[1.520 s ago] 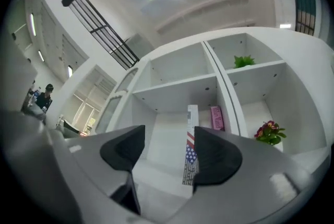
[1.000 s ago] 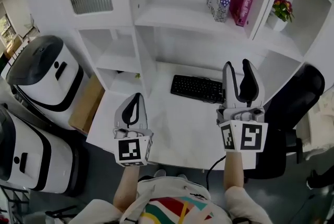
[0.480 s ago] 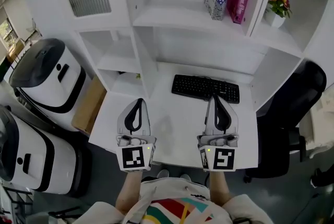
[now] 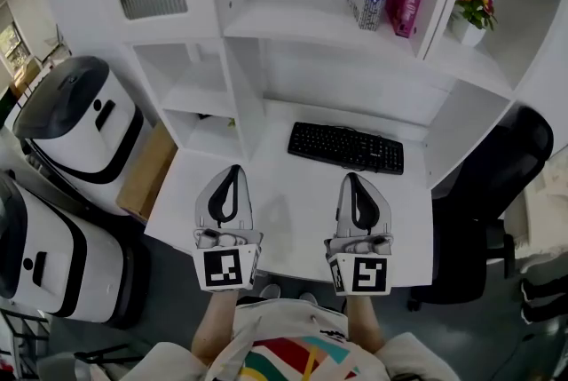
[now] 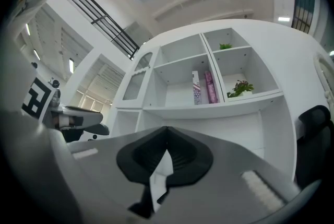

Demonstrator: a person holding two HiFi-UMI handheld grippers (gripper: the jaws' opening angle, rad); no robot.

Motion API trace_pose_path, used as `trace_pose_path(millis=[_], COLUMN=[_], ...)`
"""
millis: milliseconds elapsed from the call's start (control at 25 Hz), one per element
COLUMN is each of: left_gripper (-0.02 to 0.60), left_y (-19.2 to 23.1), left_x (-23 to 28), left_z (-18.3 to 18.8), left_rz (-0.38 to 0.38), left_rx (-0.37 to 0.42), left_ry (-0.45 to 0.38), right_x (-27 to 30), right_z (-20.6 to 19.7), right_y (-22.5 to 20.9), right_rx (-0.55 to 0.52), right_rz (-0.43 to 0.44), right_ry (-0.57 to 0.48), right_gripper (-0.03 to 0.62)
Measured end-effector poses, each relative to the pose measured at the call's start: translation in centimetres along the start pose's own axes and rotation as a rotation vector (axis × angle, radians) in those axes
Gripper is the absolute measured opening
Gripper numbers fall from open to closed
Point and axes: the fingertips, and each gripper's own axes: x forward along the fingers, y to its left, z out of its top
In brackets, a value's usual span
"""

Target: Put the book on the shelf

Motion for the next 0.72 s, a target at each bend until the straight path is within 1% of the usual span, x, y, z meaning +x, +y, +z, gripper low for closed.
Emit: trace_pose_path(millis=[120, 240, 440, 720], left_gripper=[0.002, 0.002, 0.002, 0.002], left_y=[0.13, -0.15, 0.20, 0.51], left_x=[-0.24, -0.80, -0.40, -0.52], left_z=[-0.09, -0.19, 0.45, 0.34], left_rz=[0.012, 0.024, 0.033, 0.043], left_rx=[-0.001, -0.009, -0.010, -0.021], left_ry=[0.001, 0.011, -0.009, -0.006], right_x=[0.11, -0.31, 0.22, 0.28], right_z=[0.05, 0.00, 0.20, 0.19], right_y=[-0.10, -0.19, -0.36, -0.24], right_rx=[0.003, 0.002, 0.008, 0.014], right_rz=[0.004, 0.013, 0.014, 0.018], right_ry=[-0.006, 0.009, 0.002, 0.005], right_gripper=[0.003, 0.003, 0.003, 0.003])
